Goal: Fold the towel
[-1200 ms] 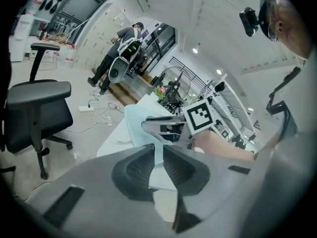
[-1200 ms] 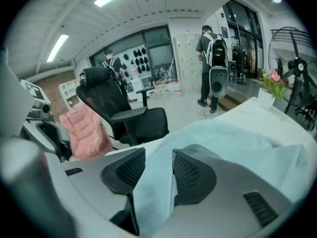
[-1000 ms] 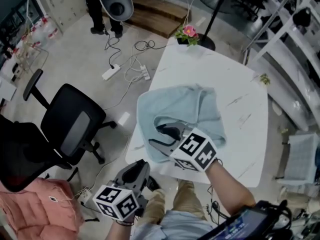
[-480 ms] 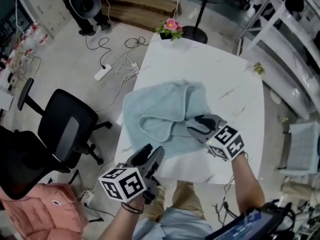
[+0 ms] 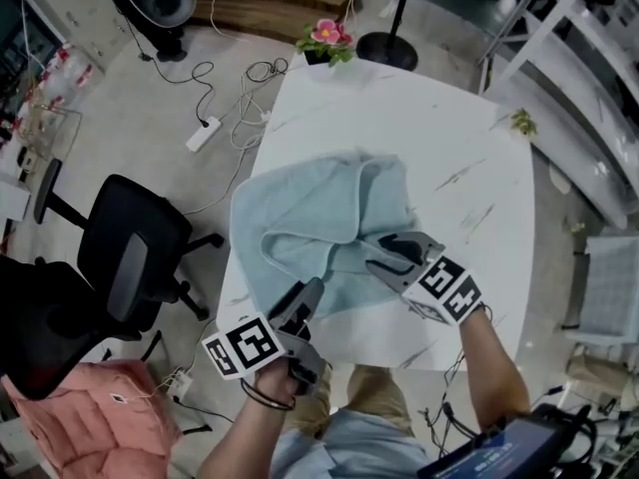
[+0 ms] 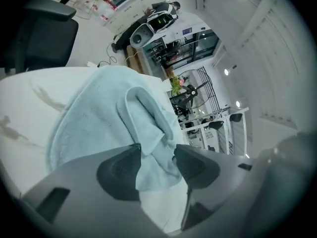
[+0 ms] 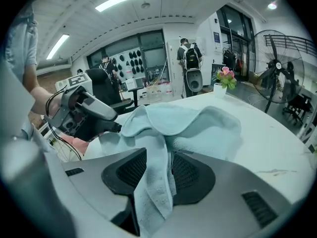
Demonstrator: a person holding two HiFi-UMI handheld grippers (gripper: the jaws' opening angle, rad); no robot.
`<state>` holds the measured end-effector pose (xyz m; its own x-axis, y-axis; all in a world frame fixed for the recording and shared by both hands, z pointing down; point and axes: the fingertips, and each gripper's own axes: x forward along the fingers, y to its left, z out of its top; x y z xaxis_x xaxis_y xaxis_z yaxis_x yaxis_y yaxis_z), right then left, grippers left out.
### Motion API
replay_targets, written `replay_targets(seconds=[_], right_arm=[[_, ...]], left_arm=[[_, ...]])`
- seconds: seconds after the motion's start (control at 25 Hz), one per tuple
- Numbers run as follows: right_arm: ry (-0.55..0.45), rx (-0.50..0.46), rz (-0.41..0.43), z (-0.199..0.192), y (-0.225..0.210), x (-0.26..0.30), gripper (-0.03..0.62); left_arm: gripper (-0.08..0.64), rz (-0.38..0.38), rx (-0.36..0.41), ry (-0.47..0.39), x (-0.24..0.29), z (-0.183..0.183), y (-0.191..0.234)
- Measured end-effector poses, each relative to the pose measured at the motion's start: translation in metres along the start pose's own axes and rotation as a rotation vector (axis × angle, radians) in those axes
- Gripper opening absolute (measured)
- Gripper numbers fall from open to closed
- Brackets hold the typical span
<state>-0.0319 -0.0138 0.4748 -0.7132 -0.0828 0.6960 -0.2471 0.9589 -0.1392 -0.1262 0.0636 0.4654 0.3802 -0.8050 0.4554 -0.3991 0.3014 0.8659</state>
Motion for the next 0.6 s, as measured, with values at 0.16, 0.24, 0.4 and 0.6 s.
replay_targets(seconds=[0.16,0.24,0.4,0.6], right_arm=[[0.005,-0.03,0.056,-0.003,0.008,-0.002,0.164],[-0.019,-0.057,0.077,0.005,0.01,-0.008,0.163],[-0.078,-0.165,0.058,0.037,0.003,-0.019,0.153],[-0.031,-0.4,0.133,0.054,0.01,-0.011,0.147]], left_arm=[[0.113,0.017,-0.064,-0.046,0.009,0.007,0.011],[0.038,0.042,-0.072,-0.057,0.007,0.009,0.015],[0.017,0.065,-0.049,-0.052,0.004,0.007,0.017],[0.214,0.01,-0.086,-0.063,0.002,0.001,-0.001]])
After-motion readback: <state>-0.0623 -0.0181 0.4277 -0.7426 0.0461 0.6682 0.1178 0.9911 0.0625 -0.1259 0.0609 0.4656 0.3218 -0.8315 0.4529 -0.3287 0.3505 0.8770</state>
